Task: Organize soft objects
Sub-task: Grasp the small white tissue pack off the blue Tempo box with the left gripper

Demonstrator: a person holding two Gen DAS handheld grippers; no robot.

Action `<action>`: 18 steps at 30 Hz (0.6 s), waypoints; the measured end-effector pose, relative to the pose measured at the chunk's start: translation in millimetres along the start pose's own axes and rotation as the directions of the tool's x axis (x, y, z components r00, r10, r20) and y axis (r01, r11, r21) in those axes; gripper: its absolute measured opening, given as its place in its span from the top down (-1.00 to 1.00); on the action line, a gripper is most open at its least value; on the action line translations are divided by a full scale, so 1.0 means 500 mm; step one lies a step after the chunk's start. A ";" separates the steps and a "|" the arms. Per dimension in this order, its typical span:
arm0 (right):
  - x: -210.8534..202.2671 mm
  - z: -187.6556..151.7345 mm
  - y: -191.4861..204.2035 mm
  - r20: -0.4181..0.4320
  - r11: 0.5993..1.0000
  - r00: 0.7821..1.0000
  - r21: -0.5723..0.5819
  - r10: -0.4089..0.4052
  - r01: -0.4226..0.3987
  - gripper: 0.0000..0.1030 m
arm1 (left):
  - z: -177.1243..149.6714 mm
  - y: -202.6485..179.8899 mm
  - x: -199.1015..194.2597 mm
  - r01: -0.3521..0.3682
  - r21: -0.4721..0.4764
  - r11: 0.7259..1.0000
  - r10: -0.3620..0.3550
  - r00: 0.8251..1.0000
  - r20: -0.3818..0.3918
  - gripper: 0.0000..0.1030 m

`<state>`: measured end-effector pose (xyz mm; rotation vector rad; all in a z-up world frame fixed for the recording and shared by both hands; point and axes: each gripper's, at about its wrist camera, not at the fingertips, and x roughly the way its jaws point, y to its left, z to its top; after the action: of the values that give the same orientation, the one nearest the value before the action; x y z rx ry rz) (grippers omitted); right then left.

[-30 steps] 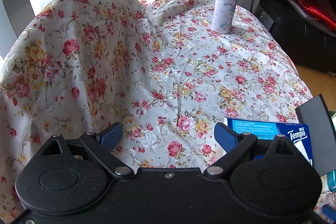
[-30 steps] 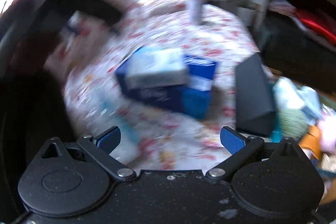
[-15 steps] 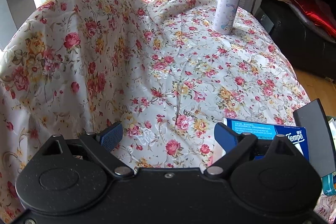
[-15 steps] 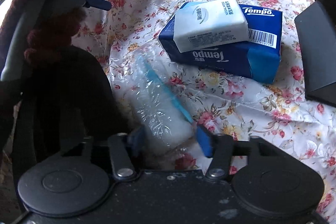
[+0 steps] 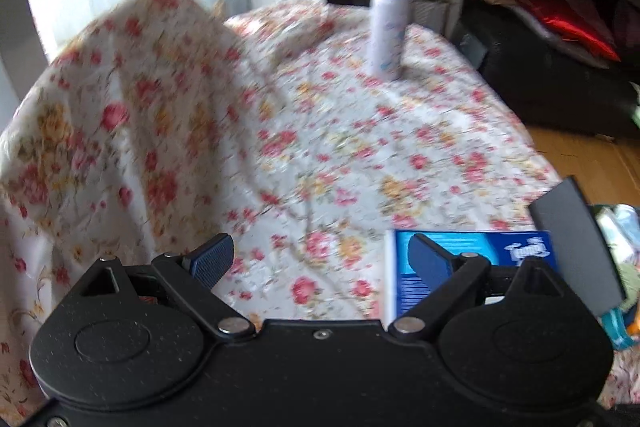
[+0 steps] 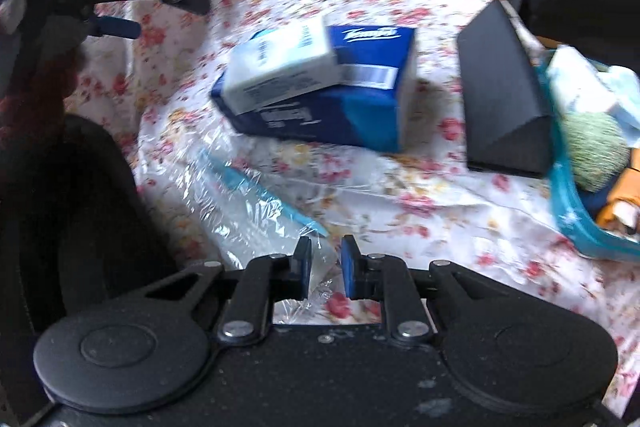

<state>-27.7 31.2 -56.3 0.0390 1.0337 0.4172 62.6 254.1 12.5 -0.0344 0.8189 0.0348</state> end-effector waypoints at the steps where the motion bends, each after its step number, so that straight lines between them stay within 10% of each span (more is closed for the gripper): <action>1: -0.002 -0.002 -0.002 0.012 1.000 1.000 0.005 -0.019 0.019 0.70 | -0.001 -0.008 -0.004 0.018 0.009 1.000 -0.018 1.000 -0.003 -0.79; 18: -0.007 -0.032 -0.026 0.053 0.985 0.985 0.058 -0.163 0.160 0.68 | -0.047 -0.152 -0.015 0.065 -0.082 0.995 -0.076 0.988 -0.134 -0.91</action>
<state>-38.5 15.6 -64.5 0.0152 0.9836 0.2393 43.8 177.2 3.5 -0.1398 0.9534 -0.0032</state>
